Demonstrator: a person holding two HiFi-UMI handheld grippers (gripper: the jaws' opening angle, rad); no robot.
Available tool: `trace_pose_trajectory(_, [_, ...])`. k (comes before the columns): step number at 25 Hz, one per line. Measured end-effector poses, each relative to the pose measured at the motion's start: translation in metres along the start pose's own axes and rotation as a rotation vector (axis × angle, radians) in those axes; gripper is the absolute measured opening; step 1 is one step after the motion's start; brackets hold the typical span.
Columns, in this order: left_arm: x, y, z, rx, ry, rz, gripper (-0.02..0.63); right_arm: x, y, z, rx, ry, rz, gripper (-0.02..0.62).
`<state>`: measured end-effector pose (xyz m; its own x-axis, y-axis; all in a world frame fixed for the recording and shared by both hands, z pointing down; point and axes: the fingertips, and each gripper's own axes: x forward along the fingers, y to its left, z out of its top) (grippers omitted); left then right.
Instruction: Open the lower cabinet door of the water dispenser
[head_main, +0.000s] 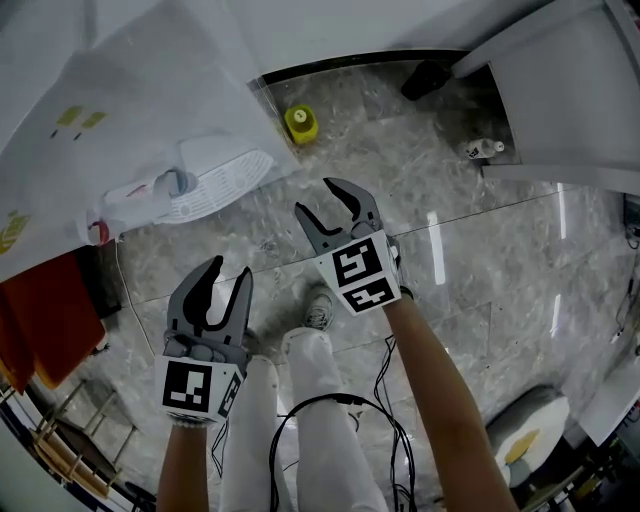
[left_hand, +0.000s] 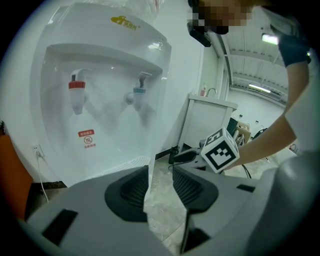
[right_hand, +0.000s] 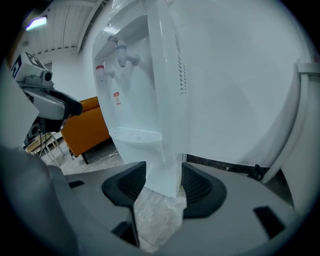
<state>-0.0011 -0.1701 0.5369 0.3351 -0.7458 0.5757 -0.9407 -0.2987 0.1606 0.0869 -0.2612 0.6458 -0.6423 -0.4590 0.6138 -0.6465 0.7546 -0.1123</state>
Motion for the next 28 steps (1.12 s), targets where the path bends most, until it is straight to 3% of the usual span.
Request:
trace_pose_trajectory(13, [0.023,0.012,-0.015,-0.009,0.019,0.017,0.152,0.073,-0.016,-0.014,-0.058,0.058,0.051,0.247])
trace_pose_trajectory(28, [0.03,0.021,-0.031,-0.012,0.03,0.041,0.152,0.12,-0.014,-0.021,-0.137,0.129,0.172,0.241])
